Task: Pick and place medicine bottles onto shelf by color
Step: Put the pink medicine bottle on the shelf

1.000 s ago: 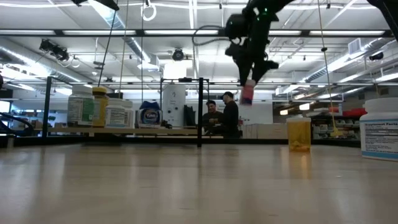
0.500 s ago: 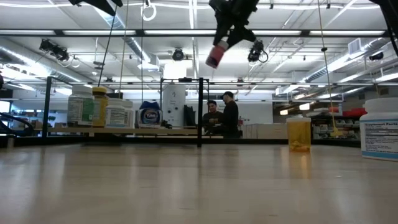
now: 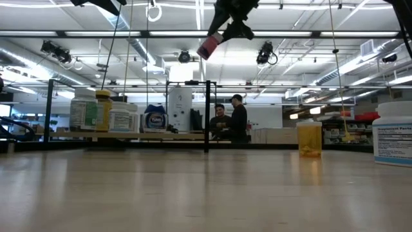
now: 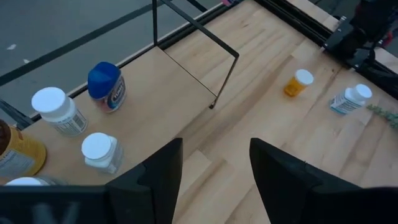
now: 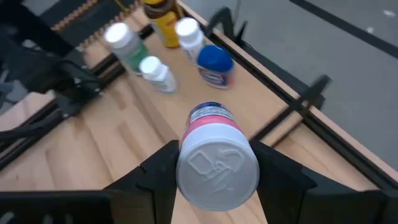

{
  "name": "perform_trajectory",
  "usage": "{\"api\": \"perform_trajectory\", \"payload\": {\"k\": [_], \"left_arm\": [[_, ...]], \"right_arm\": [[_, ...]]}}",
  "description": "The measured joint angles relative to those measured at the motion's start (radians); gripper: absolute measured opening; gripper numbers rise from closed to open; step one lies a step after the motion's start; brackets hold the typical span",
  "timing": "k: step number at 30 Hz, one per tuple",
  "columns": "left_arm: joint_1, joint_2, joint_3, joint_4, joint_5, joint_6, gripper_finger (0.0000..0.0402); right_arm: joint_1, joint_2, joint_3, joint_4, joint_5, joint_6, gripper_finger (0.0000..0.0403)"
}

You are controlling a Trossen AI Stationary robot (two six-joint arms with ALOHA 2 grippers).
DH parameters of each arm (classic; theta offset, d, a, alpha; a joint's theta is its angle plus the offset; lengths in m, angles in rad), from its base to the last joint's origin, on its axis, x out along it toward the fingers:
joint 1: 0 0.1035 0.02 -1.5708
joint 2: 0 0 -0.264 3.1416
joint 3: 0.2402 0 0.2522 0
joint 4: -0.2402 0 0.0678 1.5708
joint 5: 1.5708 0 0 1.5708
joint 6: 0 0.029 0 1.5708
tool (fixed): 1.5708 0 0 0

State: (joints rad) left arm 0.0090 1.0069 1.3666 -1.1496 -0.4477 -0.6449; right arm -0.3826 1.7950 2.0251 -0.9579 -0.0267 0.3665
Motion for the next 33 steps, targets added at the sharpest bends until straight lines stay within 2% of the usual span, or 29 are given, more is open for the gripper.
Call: {"api": "perform_trajectory", "payload": {"k": [13,20,24,33], "left_arm": [[0.000,0.001,0.000,0.031,0.000,0.008,0.0191],[0.000,0.062,0.001,0.283,0.001,0.270,0.0208],[0.014,0.138,0.000,0.314,0.000,0.413,0.0233],[0.040,0.235,0.000,0.481,-0.046,0.562,0.0287]], "right_arm": [[0.169,0.000,0.000,0.066,-0.012,-0.150,0.0184],[0.218,0.000,0.000,0.149,-0.003,-0.149,0.0184],[0.216,0.000,0.000,0.184,-0.001,-0.112,0.0184],[0.209,0.000,-0.001,0.132,0.000,-0.085,0.0184]]}}
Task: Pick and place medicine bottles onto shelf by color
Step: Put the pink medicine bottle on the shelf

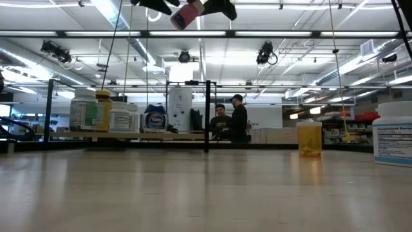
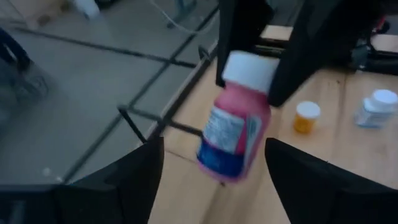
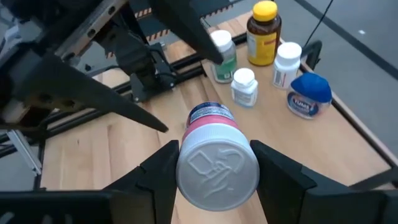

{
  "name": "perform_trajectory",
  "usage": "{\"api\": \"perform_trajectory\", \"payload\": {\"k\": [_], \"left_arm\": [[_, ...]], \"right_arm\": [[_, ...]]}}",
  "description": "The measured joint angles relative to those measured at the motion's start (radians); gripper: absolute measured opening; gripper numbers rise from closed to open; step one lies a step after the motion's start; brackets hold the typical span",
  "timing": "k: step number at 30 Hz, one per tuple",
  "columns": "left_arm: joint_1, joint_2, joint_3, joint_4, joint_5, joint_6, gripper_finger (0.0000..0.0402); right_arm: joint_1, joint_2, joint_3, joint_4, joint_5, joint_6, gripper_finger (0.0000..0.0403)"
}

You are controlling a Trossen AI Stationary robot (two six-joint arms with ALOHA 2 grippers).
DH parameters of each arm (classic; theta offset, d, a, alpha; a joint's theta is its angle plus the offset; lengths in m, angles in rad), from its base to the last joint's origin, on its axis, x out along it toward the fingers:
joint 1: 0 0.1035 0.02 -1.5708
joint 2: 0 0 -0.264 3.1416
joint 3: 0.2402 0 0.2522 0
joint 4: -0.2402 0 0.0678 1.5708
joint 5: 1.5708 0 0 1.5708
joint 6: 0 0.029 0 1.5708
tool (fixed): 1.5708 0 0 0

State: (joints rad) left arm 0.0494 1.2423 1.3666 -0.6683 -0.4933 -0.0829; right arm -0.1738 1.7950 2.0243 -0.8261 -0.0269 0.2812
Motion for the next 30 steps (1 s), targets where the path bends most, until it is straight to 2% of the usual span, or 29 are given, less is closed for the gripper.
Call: {"api": "perform_trajectory", "payload": {"k": [6,11,18,21,26,30], "left_arm": [[-0.009,0.010,0.000,0.156,-0.008,0.215,0.0301],[-0.010,0.009,0.000,0.254,-0.007,0.335,0.0301],[-0.010,0.009,0.000,0.215,0.016,0.408,0.0294],[-0.009,0.009,0.000,0.168,0.005,0.372,0.0293],[-0.007,0.008,0.000,0.082,-0.015,0.188,0.0293],[-0.015,0.023,0.000,0.067,-0.011,0.143,0.0293]], "right_arm": [[-0.012,0.000,-0.023,-0.027,0.004,0.030,0.0184],[-0.008,0.000,-0.026,-0.034,-0.029,-0.053,0.0184],[-0.022,0.000,-0.026,-0.035,-0.061,-0.046,0.0184],[-0.023,0.000,-0.026,-0.034,-0.072,-0.046,0.0185],[-0.028,0.000,-0.026,-0.014,-0.078,-0.040,0.0185],[-0.039,0.000,-0.026,0.017,-0.089,-0.020,0.0184]]}}
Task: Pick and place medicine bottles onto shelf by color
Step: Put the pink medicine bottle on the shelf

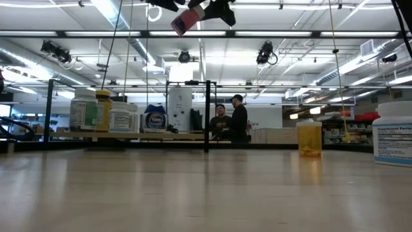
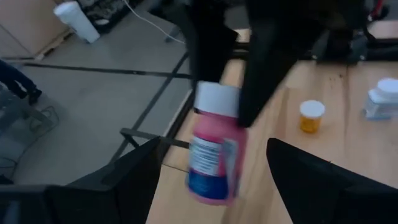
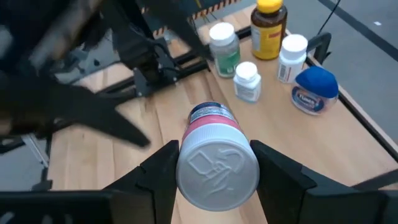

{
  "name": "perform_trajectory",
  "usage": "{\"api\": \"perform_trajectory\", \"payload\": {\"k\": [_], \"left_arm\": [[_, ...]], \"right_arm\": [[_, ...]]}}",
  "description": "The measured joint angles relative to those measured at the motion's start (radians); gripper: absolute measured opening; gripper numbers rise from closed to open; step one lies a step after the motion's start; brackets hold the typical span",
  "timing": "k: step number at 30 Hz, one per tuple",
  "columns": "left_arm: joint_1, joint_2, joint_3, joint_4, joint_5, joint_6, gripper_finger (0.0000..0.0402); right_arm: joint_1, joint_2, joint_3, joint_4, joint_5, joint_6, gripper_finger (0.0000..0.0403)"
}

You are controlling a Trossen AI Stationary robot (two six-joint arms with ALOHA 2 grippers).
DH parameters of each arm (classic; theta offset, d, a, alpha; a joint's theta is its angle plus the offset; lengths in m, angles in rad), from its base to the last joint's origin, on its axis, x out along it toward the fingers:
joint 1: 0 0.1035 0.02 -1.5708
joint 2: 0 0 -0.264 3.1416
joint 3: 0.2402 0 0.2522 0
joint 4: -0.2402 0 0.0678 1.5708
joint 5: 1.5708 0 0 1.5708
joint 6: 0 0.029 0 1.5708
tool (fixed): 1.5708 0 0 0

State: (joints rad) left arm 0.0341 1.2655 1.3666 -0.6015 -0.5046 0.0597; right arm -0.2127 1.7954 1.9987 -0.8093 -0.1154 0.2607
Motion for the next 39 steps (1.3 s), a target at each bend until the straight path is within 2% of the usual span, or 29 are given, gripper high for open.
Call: {"api": "perform_trajectory", "payload": {"k": [9,24,39], "left_arm": [[0.000,0.039,0.000,0.027,0.053,-0.023,0.0293],[-0.013,0.101,0.002,0.118,0.046,-0.064,0.0293],[-0.002,0.102,0.000,-0.001,0.043,-0.141,0.0293]], "right_arm": [[-0.017,0.000,0.000,0.059,-0.062,0.027,0.0185],[-0.026,0.000,-0.001,0.063,-0.049,0.028,0.0185],[-0.065,0.002,-0.001,0.091,-0.049,0.083,0.0185]]}}
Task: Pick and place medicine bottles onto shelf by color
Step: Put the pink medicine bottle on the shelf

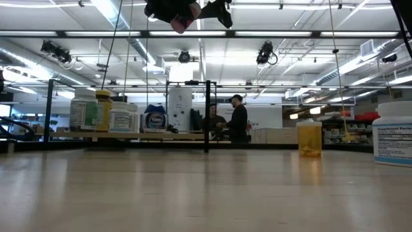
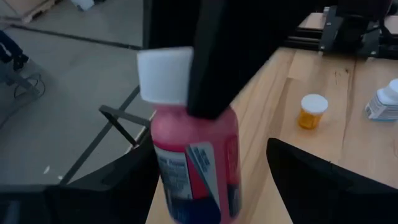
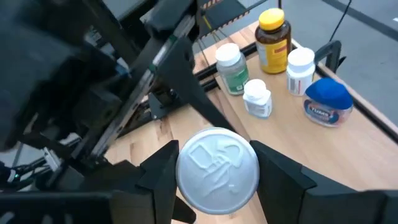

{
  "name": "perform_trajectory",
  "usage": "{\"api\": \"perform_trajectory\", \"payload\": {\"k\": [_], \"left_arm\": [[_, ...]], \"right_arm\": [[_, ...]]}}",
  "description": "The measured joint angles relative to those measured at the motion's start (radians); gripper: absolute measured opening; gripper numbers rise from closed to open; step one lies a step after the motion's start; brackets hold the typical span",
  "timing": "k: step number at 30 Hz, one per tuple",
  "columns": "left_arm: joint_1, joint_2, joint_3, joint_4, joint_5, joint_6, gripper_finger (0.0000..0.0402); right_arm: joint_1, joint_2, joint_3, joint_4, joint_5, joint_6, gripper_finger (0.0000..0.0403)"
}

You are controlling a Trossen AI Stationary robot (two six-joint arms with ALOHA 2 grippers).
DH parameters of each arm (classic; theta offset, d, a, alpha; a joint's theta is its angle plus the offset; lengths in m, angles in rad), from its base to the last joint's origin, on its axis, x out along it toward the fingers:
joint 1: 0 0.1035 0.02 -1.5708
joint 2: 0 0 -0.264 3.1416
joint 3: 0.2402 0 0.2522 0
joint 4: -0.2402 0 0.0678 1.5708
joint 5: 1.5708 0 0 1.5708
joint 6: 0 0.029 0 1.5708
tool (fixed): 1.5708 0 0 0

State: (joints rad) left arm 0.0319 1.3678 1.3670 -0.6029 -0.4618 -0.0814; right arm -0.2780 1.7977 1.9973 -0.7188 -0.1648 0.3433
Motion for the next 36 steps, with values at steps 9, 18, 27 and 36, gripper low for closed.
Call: {"api": "perform_trajectory", "payload": {"k": [9,18,27,36], "left_arm": [[0.000,0.001,0.000,0.005,-0.003,-0.088,0.0293],[0.000,0.001,-0.002,0.066,-0.006,-0.092,0.0293],[0.008,0.003,-0.002,0.122,-0.003,-0.101,0.0293],[0.027,0.002,-0.002,0.132,-0.017,-0.200,0.0291]], "right_arm": [[-0.003,-0.001,0.002,0.026,0.014,0.013,0.0185],[-0.004,-0.005,0.004,0.059,0.036,0.013,0.0185],[-0.003,-0.007,0.006,0.079,0.041,0.028,0.0185],[0.005,-0.004,0.004,0.064,0.049,0.044,0.0185]]}}
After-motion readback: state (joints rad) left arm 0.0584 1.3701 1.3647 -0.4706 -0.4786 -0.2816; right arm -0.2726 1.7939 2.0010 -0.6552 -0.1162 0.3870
